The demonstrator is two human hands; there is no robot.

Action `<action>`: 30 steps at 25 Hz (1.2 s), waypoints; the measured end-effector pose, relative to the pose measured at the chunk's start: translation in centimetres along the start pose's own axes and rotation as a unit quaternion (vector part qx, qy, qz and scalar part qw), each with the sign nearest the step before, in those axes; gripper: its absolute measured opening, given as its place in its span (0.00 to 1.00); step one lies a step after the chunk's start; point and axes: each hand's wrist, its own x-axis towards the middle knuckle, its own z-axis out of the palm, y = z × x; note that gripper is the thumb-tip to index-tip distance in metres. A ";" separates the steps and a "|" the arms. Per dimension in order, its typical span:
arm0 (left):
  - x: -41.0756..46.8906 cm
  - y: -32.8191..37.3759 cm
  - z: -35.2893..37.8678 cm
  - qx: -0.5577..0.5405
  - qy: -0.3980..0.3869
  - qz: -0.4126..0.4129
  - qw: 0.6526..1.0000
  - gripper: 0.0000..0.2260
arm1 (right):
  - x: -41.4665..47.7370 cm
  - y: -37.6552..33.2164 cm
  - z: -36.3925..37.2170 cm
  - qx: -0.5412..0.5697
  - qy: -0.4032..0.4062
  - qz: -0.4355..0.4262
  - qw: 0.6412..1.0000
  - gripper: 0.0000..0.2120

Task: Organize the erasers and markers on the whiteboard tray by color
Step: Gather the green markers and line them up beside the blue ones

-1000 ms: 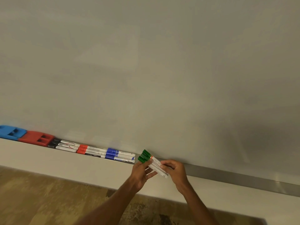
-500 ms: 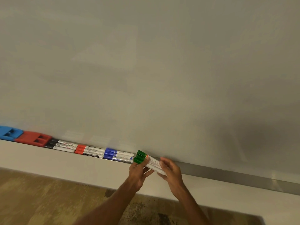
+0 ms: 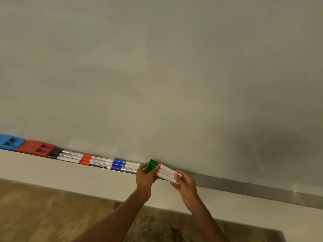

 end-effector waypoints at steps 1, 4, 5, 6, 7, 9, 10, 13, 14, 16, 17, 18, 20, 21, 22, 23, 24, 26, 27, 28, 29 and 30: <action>0.1 0.1 -0.2 0.063 0.023 0.051 0.996 0.14 | 0.2 -0.1 -0.3 -0.005 0.003 0.001 1.000 0.10; 0.5 0.3 -0.9 0.308 0.048 0.227 0.923 0.13 | 1.2 -0.1 -0.7 -0.029 0.011 0.009 0.999 0.09; 0.6 0.4 -1.3 0.384 0.039 0.292 0.875 0.12 | 1.6 -0.1 -0.7 -0.035 0.014 0.012 0.999 0.09; 0.8 0.4 -1.5 0.456 0.016 0.355 0.816 0.11 | 1.9 -0.2 -0.6 -0.043 0.019 0.016 0.999 0.08; 1.2 0.2 -1.7 0.519 -0.013 0.403 0.754 0.11 | 2.2 -0.2 -0.4 -0.053 0.025 0.020 0.998 0.07; 1.9 -0.3 -2.2 0.596 -0.038 0.448 0.665 0.11 | 2.7 -0.4 0.1 -0.071 0.031 0.030 0.997 0.05; 2.3 -0.5 -2.5 0.620 -0.032 0.445 0.646 0.11 | 2.8 -0.4 0.3 -0.080 0.031 0.033 0.996 0.05; 3.2 -1.1 -3.8 0.667 -0.009 0.394 0.632 0.14 | 2.9 -0.7 0.8 -0.130 0.040 0.036 0.990 0.06; 3.5 -1.4 -4.3 0.679 -0.010 0.375 0.631 0.16 | 3.0 -0.7 0.9 -0.146 0.044 0.036 0.988 0.07; 3.9 -1.8 -5.0 0.695 -0.010 0.355 0.625 0.20 | 3.2 -0.6 1.4 -0.187 0.055 0.031 0.980 0.07; 4.0 -1.9 -5.3 0.704 -0.012 0.344 0.621 0.22 | 3.2 -0.6 1.7 -0.208 0.066 0.029 0.976 0.07; 4.1 -2.1 -5.4 0.713 -0.016 0.331 0.618 0.23 | 3.3 -0.4 2.1 -0.228 0.080 0.026 0.970 0.07; 4.2 -2.3 -5.6 0.724 -0.027 0.313 0.614 0.25 | 3.5 -0.2 2.8 -0.275 0.108 0.014 0.955 0.08; 4.2 -2.4 -5.6 0.726 -0.031 0.309 0.613 0.26 | 3.4 -0.2 3.2 -0.299 0.115 0.008 0.947 0.08; 4.3 -2.4 -5.7 0.726 -0.035 0.306 0.615 0.26 | 3.4 -0.2 3.6 -0.320 0.117 0.004 0.940 0.09; 4.3 -2.4 -5.7 0.725 -0.039 0.305 0.617 0.26 | 3.3 -0.2 3.9 -0.343 0.121 0.002 0.932 0.09; 4.3 -2.4 -5.7 0.724 -0.041 0.304 0.618 0.26 | 3.3 -0.2 4.2 -0.367 0.126 0.006 0.922 0.09; 4.3 -2.3 -5.8 0.725 -0.042 0.300 0.619 0.26 | 3.0 -0.4 4.8 -0.411 0.142 0.027 0.900 0.09; 4.3 -2.3 -5.8 0.724 -0.042 0.301 0.619 0.26 | 2.9 -0.6 5.1 -0.430 0.149 0.036 0.889 0.10; 4.4 -2.3 -5.9 0.723 -0.043 0.303 0.619 0.26 | 2.8 -0.7 5.4 -0.447 0.156 0.042 0.880 0.10; 4.4 -2.2 -6.0 0.722 -0.045 0.305 0.619 0.26 | 2.8 -0.8 5.6 -0.462 0.160 0.047 0.871 0.10; 4.3 -2.1 -6.1 0.720 -0.048 0.307 0.620 0.26 | 2.7 -0.8 5.7 -0.476 0.163 0.048 0.863 0.10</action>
